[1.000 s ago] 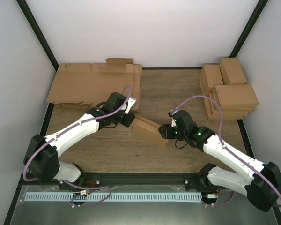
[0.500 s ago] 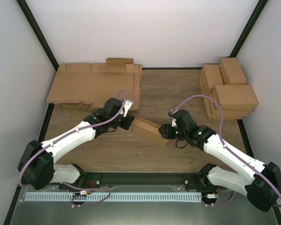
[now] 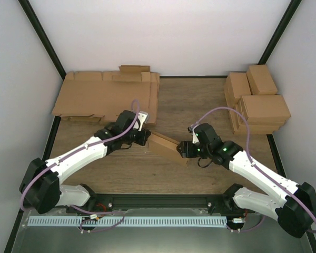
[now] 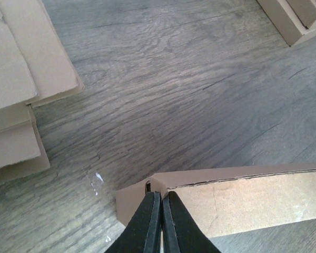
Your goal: Fold the paper box
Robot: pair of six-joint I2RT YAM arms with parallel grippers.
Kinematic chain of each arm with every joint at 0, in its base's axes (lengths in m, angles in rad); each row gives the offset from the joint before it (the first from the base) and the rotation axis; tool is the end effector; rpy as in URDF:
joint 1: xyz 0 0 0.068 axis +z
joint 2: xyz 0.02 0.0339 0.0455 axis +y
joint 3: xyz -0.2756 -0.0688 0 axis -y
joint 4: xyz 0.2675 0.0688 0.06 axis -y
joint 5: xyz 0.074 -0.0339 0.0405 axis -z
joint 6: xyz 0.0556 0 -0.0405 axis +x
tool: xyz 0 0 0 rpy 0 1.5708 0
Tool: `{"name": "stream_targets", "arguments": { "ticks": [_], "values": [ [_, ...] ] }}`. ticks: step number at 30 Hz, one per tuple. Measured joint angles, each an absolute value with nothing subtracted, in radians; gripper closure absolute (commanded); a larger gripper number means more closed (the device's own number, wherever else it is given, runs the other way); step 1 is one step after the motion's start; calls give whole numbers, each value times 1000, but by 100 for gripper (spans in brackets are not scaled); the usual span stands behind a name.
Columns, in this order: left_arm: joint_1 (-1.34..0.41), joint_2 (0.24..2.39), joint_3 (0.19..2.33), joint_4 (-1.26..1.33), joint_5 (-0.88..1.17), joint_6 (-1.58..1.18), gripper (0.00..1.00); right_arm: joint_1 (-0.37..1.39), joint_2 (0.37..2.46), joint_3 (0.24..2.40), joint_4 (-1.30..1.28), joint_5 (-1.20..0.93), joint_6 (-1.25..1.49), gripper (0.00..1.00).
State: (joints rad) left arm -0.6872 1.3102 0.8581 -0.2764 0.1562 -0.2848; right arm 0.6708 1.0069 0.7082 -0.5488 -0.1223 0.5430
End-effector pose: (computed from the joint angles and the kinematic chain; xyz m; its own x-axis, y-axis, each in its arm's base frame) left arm 0.2357 -0.2046 0.2311 -0.6952 0.2115 -0.6870 0.5429 0.7808 -0.3090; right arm 0.1771 0.1492 0.2282 -0.8542 -0.0232 -0.5194 -0.2790 0.8634 0.4203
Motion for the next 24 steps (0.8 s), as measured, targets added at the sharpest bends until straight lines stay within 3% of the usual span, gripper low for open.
{"name": "stream_targets", "arguments": {
  "ticks": [24],
  "values": [
    [-702,1336,912,-379,73,-284,96,671,1037,710,-521,-140,517,35]
  ]
}}
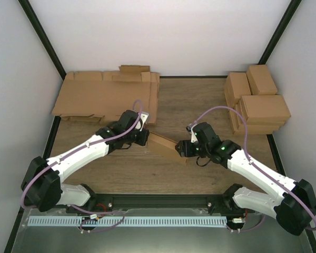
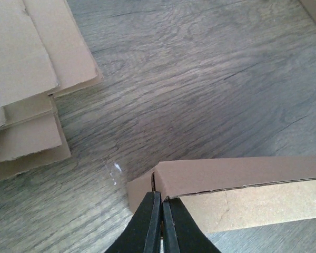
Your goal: Fold the paper box
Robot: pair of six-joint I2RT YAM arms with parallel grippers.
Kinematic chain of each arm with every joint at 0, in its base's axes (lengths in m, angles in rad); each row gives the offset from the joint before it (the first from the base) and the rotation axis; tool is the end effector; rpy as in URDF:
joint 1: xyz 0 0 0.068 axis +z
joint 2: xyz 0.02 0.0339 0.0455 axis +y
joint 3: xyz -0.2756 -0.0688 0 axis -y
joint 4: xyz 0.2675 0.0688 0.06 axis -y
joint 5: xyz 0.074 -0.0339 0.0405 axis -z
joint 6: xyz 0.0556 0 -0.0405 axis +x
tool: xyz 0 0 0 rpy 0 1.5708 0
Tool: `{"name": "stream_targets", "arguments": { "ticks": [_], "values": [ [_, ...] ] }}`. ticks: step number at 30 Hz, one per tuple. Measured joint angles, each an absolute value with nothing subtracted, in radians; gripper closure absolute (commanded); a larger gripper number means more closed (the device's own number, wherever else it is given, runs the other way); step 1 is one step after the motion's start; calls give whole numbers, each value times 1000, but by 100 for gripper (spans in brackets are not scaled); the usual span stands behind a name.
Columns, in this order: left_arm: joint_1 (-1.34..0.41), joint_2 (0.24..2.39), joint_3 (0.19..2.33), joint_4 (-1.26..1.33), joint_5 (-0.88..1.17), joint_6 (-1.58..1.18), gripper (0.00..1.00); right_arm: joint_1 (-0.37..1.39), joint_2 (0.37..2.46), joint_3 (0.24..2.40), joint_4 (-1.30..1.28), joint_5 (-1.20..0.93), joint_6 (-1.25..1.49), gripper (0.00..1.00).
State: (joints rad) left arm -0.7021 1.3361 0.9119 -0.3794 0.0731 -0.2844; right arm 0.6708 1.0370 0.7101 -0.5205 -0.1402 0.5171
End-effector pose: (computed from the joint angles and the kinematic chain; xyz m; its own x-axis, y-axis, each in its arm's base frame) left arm 0.2373 -0.2061 0.2329 -0.7191 0.2418 -0.6515 0.5012 0.8299 -0.2452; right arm 0.1814 0.1539 0.2250 -0.8505 -0.0500 -0.5236 -0.3078 0.8546 0.4183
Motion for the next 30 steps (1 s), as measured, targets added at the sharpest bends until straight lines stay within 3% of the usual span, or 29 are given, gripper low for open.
{"name": "stream_targets", "arguments": {
  "ticks": [11,20,30],
  "values": [
    [-703,1377,975,-469,28,-226,96,671,1044,712,-508,-122,525,36],
    [-703,1316,866,-339,49,-268,96,671,1047,717,-531,-159,499,14],
    [-703,1321,812,-201,46,-322,96,671,990,804,-609,-202,375,9]
  ]
}}
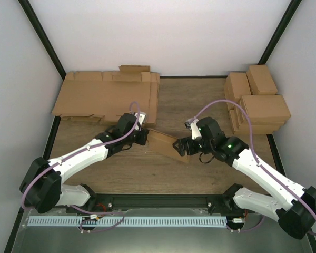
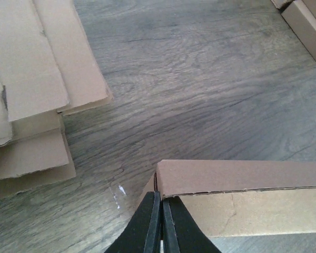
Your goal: Fold the paper box
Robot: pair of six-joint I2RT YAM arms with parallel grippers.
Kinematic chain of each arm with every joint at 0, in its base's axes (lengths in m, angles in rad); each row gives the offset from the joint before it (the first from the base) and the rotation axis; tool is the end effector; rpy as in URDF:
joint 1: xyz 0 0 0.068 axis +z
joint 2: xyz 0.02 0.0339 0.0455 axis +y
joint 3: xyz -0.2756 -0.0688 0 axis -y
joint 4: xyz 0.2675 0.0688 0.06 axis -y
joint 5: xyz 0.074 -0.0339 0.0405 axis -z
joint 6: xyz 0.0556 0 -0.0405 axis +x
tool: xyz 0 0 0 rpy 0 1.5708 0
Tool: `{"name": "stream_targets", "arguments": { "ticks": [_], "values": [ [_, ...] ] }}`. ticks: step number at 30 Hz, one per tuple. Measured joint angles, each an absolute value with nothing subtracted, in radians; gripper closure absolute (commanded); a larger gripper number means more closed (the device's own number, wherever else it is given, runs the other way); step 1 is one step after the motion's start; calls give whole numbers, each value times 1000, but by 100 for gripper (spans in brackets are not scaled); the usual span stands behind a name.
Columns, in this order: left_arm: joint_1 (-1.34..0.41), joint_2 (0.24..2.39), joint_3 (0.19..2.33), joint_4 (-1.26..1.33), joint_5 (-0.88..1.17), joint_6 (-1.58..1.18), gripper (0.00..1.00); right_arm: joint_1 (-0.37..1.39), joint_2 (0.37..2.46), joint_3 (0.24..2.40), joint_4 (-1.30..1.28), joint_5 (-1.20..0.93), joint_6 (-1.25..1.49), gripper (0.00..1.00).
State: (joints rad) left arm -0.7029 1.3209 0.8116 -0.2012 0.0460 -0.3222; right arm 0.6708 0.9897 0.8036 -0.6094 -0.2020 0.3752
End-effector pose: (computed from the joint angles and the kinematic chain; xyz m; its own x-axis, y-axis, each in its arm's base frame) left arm 0.2370 -0.2042 0.2180 -0.6849 0.1657 -0.7095 0.4802 0.8351 -0.2685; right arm 0.1753 0.1533 0.2616 -0.7840 -0.1639 -0.5987 -0.4639 0.7955 0.3898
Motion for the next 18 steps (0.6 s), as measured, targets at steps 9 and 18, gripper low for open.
{"name": "stream_targets", "arguments": {
  "ticks": [9,18],
  "values": [
    [-715,1327,804,-176,54,-337,96,751,1092,1020,-601,-107,176,7],
    [-727,1336,821,-192,52,-336,96,775,1113,997,-554,-35,12,9]
  ]
}}
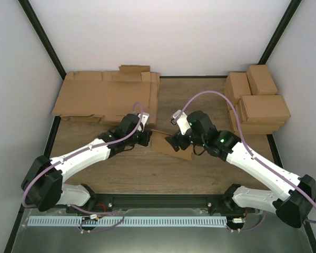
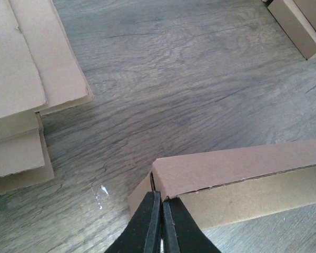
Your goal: Fold the paper box
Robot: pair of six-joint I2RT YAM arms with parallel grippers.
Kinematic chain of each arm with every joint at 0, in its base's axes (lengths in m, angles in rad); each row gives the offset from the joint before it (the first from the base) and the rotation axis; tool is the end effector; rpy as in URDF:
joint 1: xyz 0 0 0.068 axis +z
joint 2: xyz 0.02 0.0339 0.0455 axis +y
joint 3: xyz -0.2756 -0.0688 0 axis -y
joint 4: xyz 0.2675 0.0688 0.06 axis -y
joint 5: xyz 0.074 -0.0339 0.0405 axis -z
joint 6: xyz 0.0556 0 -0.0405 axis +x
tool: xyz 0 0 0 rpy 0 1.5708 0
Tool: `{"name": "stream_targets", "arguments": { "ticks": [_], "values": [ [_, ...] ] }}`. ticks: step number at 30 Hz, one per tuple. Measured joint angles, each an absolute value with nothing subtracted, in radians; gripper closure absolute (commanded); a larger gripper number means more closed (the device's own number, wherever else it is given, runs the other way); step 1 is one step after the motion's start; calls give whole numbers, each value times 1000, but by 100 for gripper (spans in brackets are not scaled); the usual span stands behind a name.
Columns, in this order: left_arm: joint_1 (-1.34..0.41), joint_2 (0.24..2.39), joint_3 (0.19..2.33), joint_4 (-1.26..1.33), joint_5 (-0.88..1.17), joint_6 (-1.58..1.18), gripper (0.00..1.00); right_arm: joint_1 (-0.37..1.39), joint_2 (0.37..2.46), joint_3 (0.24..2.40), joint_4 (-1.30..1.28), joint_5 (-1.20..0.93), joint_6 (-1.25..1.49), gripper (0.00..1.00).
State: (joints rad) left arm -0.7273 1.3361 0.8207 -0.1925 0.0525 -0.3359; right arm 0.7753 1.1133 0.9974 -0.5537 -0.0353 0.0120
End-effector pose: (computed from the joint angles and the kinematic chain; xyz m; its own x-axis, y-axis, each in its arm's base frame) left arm 0.2346 -0.2127 0.2177 -0.6872 0.1710 -0.7060 0.4949 0.8217 -0.2826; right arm 0.1932 0.1921 0.3090 -0.4519 -0.4261 -0.7837 -0.7139 0.6996 0.0313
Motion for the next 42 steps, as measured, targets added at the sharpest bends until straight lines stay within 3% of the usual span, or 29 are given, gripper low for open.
{"name": "stream_targets", "arguments": {
  "ticks": [10,16,23,35,42],
  "values": [
    [-764,1366,869,-238,28,-336,96,783,1118,912,-494,-38,-102,9],
    [-770,1389,900,-261,10,-336,96,783,1102,897,-467,-29,-1,10],
    [-788,1395,920,-294,-8,-340,96,783,1036,907,-559,17,282,27],
    [-825,1400,948,-353,-35,-362,96,783,704,853,-801,65,714,44],
    [-829,1402,961,-378,-44,-364,96,783,792,788,-884,127,813,56]
  ]
}}
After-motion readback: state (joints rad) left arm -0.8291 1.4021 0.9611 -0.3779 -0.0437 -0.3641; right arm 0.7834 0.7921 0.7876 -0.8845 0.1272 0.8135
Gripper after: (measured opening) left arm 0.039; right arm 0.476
